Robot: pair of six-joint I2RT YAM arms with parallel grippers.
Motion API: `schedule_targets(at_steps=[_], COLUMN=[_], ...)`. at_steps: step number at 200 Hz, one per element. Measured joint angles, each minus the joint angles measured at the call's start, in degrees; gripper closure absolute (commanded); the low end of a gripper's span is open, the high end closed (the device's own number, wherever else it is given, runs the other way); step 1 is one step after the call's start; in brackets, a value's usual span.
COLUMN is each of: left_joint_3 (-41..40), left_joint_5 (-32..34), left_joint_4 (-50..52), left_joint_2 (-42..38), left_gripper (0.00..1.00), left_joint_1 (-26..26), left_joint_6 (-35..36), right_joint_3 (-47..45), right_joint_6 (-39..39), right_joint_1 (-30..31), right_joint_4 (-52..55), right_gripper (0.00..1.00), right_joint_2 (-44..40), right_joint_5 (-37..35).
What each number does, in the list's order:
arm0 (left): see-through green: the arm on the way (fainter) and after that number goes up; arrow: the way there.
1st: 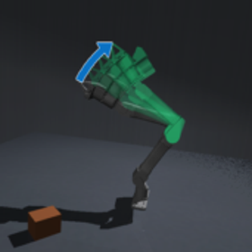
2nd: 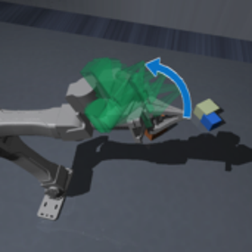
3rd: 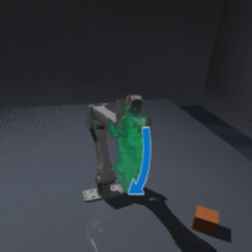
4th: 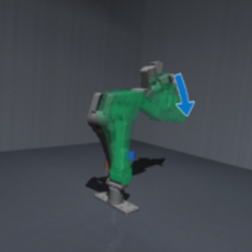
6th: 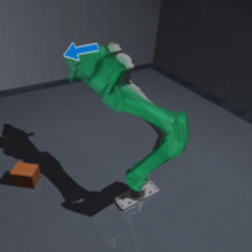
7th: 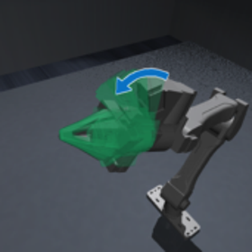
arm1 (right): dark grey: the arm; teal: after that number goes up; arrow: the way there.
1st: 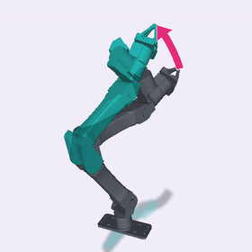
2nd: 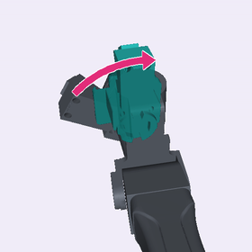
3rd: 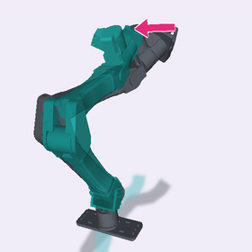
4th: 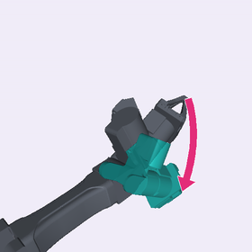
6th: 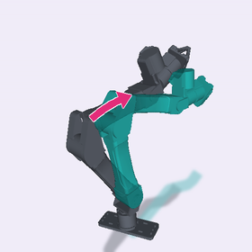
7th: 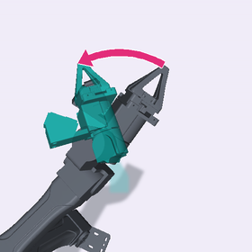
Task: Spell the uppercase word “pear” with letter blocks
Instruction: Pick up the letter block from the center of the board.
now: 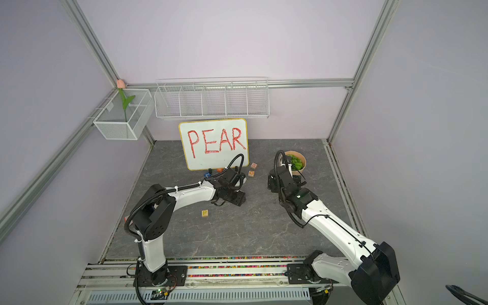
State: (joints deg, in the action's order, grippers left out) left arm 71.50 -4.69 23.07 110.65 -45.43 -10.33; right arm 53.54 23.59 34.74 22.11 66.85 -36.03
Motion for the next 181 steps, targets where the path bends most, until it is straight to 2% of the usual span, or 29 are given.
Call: schedule_targets(at_steps=[31, 89, 121, 158, 181], left_joint_3=[0.44, 3.69, 3.89, 1.99, -0.68], left_joint_5=[2.32, 7.93, 10.19, 11.23, 12.57], left_joint_4=[0.96, 2.80, 3.91, 4.66, 6.19], left_joint_2=[0.79, 3.32, 3.37, 1.42, -2.36], left_gripper=[0.44, 0.57, 0.69, 0.71, 0.71], left_joint_1=[-0.39, -3.50, -4.13, -4.11, -4.11], left_joint_6=[0.61, 0.90, -0.37, -3.19, -7.43], right_joint_3=[0.00, 0.00, -0.11, -0.11, -0.11], right_joint_6=[0.00, 0.00, 0.00, -0.02, -0.04], right_joint_1=[-0.11, -0.15, -0.17, -0.17, -0.17], right_joint_4=[0.00, 0.00, -0.09, -0.35, -0.92], right_gripper=[0.11, 0.11, 0.11, 0.11, 0.11], right_joint_2=[0.02, 0.02, 0.37, 1.75, 2.78], right_joint_5=[0.02, 0.00, 0.07, 0.63, 1.46])
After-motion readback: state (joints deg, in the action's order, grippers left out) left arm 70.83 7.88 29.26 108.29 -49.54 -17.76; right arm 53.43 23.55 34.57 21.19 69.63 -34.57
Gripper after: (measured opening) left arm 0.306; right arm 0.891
